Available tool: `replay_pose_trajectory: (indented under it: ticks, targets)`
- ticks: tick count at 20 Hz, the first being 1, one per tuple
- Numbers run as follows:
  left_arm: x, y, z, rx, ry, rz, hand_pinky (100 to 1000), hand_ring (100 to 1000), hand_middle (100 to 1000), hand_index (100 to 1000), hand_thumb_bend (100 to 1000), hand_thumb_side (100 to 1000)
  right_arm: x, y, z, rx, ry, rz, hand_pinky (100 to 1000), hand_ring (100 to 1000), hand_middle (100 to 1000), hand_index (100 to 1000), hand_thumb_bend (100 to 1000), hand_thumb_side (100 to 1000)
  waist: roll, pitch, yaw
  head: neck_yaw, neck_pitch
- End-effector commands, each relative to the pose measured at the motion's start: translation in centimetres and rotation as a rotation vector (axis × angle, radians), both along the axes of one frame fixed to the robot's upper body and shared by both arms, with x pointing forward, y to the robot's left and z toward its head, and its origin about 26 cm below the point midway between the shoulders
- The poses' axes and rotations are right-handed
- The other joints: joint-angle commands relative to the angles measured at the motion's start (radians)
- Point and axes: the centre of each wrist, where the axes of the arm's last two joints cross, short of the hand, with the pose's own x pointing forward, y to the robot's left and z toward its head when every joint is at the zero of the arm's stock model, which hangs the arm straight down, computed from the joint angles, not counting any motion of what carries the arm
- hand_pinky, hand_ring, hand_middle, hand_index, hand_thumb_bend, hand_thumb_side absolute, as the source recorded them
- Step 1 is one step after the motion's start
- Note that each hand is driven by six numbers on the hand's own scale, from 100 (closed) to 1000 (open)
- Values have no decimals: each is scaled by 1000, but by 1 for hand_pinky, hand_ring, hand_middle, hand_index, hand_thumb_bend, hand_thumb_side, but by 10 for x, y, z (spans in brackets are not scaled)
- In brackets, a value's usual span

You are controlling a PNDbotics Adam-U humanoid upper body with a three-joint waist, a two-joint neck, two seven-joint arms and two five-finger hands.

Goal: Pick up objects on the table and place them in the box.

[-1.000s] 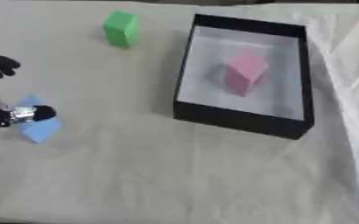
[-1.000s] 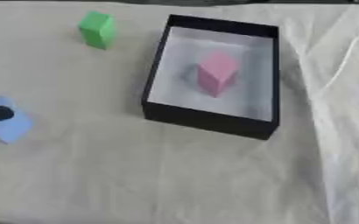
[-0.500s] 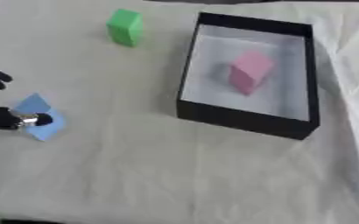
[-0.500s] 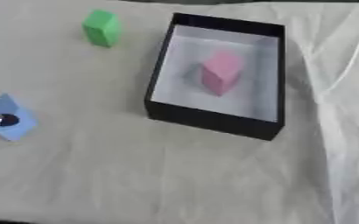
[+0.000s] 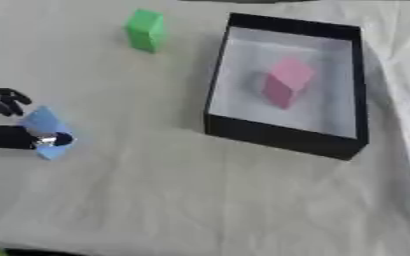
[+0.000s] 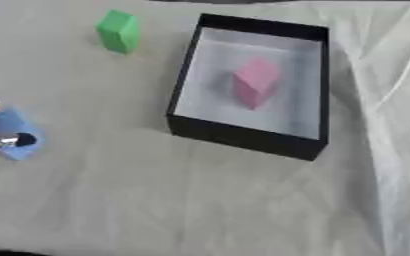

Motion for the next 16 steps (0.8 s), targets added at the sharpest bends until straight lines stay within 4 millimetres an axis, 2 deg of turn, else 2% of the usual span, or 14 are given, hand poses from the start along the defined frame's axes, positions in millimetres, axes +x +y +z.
replay_pose_trajectory:
  ticks: [1,4,6,11,13,15,16]
  targets:
    - [-2,6,8,28,5,15,893,770,616,789,874,462,-1,-3,10,-25,-22,-3,918,814,852,874,100,961,13,1,0,9,-2]
    - [1,6,4,24,17,22,881,757,580,757,840,461,-1,-3,8,-23,-18,-2,918,813,852,874,100,961,14,0,-2,12,-2]
    - [2,5,3,20,22,22,872,750,568,745,782,467,-2,-4,7,-22,-18,-2,919,813,852,874,100,962,14,-1,-3,13,-2]
    - [3,5,-1,20,35,30,865,745,551,724,613,342,-3,-5,6,-18,-17,-8,920,813,852,875,100,963,15,1,-4,15,-2]
    - [3,5,-1,22,36,30,863,742,537,709,463,183,-3,-5,6,-17,-17,-9,920,814,853,875,100,964,16,2,-4,16,-2]
    - [3,5,-1,22,36,26,860,739,527,691,422,189,-3,-5,6,-17,-15,-7,920,813,853,875,100,964,16,2,-5,17,-2]
    - [2,4,-1,20,36,21,854,733,516,664,364,132,-3,-5,6,-17,-14,-6,921,814,853,876,100,965,16,2,-5,17,-2]
